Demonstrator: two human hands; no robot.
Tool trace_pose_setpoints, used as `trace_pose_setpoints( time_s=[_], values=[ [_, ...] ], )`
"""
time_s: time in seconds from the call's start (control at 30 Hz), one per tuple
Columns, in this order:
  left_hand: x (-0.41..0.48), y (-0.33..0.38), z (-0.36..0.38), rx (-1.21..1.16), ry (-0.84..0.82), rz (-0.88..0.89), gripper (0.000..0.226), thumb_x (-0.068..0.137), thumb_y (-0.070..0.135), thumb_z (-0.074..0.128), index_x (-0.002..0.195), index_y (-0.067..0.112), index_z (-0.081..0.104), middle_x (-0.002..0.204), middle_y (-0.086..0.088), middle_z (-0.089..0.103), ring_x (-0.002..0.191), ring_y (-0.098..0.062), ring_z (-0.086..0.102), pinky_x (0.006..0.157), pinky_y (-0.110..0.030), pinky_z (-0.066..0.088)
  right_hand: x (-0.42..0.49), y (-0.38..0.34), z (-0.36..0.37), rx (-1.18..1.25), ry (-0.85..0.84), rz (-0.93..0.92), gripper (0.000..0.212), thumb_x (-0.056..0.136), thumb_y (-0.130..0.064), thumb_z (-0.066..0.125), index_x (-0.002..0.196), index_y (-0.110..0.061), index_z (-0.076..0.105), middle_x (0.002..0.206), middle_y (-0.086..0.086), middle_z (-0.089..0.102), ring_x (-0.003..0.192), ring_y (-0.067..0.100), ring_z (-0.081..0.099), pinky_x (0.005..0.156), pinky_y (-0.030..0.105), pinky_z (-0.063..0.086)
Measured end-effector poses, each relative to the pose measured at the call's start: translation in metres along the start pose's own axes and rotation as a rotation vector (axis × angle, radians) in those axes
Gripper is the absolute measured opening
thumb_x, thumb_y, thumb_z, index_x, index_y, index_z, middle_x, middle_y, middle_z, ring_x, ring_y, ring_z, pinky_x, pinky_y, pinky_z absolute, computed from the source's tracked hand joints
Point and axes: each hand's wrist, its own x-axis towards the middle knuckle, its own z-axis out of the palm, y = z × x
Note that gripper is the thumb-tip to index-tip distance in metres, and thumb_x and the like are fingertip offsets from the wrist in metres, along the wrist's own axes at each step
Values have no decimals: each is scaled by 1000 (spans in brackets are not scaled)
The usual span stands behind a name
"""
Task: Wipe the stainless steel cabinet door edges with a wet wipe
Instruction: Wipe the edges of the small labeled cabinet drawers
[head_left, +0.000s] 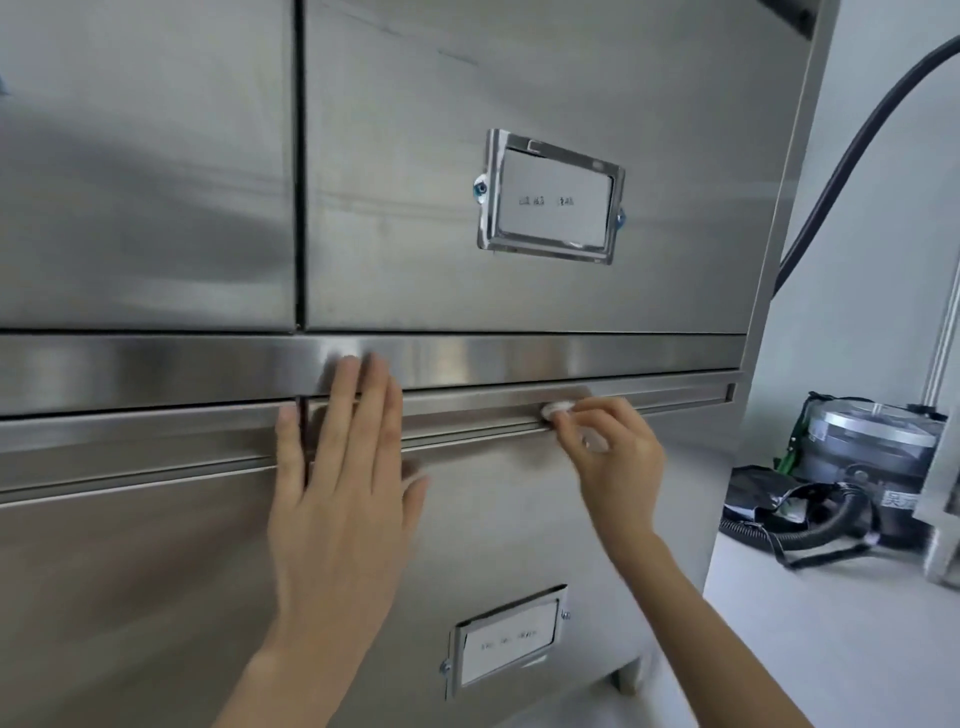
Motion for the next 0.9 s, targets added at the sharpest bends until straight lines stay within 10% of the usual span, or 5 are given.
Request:
trace_pose_setpoints(
  time_s=[0.13, 0.33, 0.53, 0.73, 0.9],
  values=[
    [13, 38, 11, -11, -51, 83, 67, 98, 40, 32, 150, -1, 23, 159, -16, 19, 148, -31, 16, 119, -51, 4, 11, 33, -9, 11, 72, 212, 12, 81, -12, 73, 70, -8, 74, 81, 2, 66, 74, 20, 64, 61, 28, 43],
    [26, 97, 40, -12, -52, 229, 71, 90, 39, 55, 150, 10, 30, 161, -8, 18, 148, -27, 14, 113, -68, -1, -2, 25, 5, 105, -9, 29, 12, 76, -17, 77, 69, -12, 70, 81, -4, 65, 78, 11, 61, 66, 21, 45],
    [33, 110, 68, -33, 118, 253, 65, 82, 33, 56, 143, 13, 47, 156, -7, 32, 141, -24, 29, 108, -75, 0, 43, 109, -24, 66, 158, 495, 7, 79, -14, 70, 76, -7, 70, 87, 3, 65, 83, 20, 61, 70, 31, 42],
    [31, 112, 83, -6, 221, 272, 64, 85, 36, 53, 145, 15, 44, 154, -8, 35, 141, -26, 32, 109, -74, 7, 27, 100, -14, 130, 58, 262, 9, 75, -19, 76, 70, -24, 71, 82, -11, 64, 78, 0, 60, 66, 13, 41],
    [29, 113, 88, -14, 267, 262, 64, 87, 37, 50, 147, 15, 41, 155, -9, 33, 141, -28, 32, 110, -72, 7, 68, 158, -38, -2, 84, 490, 17, 77, -19, 70, 65, -30, 66, 82, -7, 66, 72, 6, 54, 58, 10, 32]
  ],
)
